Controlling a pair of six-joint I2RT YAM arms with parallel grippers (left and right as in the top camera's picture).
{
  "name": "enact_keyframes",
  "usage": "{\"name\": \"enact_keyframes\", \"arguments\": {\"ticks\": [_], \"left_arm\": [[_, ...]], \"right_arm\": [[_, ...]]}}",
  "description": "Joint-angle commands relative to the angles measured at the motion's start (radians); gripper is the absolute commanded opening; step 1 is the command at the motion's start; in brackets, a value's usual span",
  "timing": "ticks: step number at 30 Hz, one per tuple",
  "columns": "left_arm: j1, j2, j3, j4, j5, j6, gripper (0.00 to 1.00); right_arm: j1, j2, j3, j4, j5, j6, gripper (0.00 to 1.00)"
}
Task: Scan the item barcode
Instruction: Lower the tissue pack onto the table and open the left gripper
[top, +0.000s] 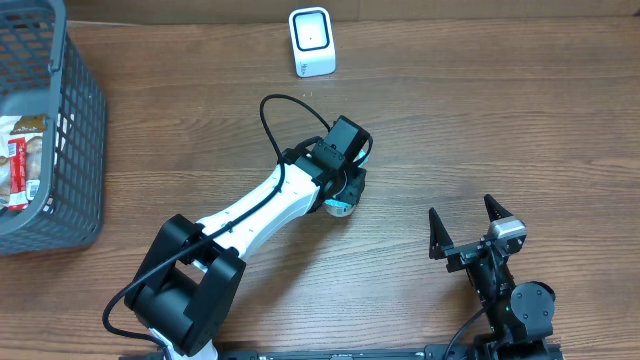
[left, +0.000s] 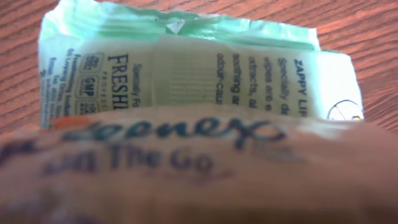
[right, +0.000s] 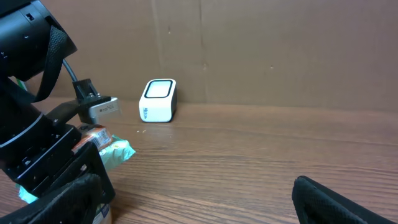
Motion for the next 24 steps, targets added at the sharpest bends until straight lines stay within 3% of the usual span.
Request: {"name": "enact_keyframes", "arguments": {"ticks": [1,6,10,19,24], "left_arm": [[-0.006,0.004,0.010,0.008,-0.013,-0.022,0.40],[-0.007,0.004,0.010,0.008,-0.004,-0.022,0.47],[-0.007,0.004,0.010,0.008,0.009,-0.022,0.68],[-0.006,-0.034,0.019,0.019,0.040,-0.022,1.00],[-0.006,-0.095,0.021,0.018,0.040,-0.022,1.00]], "right_arm": [[-0.003,-0.009,-0.010,0.005,-0.005,-0.001,1.00],[-0.003,-0.009,-0.010,0.005,-0.005,-0.002,1.00],[-0.003,-0.009,-0.010,0.005,-0.005,-0.002,1.00],[-0.003,-0.009,-0.010,0.005,-0.005,-0.002,1.00],[-0.003,-0.009,-0.010,0.005,-0.006,-0.001,1.00]]}}
